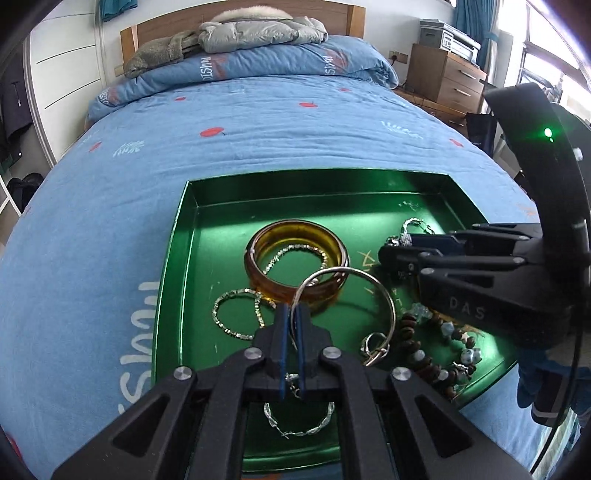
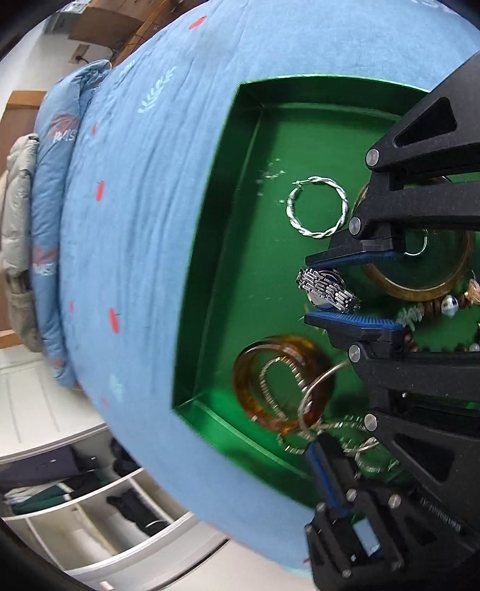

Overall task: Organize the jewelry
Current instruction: 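Open both tools to release the bangle and watch in the tray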

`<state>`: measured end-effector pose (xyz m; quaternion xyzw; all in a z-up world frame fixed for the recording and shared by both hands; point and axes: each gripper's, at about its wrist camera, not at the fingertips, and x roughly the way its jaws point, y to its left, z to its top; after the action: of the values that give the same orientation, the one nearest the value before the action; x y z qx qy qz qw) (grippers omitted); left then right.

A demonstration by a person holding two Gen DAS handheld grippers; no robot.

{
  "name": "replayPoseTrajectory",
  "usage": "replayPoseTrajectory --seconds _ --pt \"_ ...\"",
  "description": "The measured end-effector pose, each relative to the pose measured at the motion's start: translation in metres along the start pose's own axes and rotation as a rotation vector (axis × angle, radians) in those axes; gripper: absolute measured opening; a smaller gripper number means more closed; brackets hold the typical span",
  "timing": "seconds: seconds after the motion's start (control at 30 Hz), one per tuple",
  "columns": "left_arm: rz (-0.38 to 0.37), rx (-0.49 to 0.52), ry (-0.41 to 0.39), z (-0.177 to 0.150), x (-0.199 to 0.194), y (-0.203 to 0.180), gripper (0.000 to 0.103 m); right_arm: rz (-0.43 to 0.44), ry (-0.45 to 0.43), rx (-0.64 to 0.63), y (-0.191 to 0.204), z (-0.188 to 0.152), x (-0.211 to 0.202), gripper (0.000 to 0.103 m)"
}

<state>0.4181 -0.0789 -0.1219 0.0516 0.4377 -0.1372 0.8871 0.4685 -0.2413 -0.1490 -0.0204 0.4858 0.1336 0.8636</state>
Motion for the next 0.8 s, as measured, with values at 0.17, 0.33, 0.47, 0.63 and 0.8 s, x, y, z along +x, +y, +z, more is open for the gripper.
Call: replayPoseTrajectory --seconds 0.17,0.33,0.47,0.63,0.8 --pt "-0.013 -0.032 0.003 -0.003 0.003 0.004 0.005 -0.037 -0.011 0.009 0.000 -0.001 -0.001 0.024" --pt "-0.020 -0.040 -0.004 -0.003 0.000 0.006 0.006 -0.060 -0.021 0.024 0.002 0.000 -0.006 0.036" --pt "-0.016 -0.051 -0.024 -0.003 -0.011 0.007 0.018 -0.059 -0.079 0.054 -0.001 -0.002 -0.028 0.048" --pt "-0.004 -0.071 -0.078 -0.006 -0.038 0.005 0.026 -0.088 -0.180 0.085 -0.001 -0.012 -0.073 0.057" --pt "0.024 -0.055 -0.172 -0.018 -0.084 -0.004 0.026 -0.112 -0.269 0.087 0.009 -0.044 -0.125 0.069"
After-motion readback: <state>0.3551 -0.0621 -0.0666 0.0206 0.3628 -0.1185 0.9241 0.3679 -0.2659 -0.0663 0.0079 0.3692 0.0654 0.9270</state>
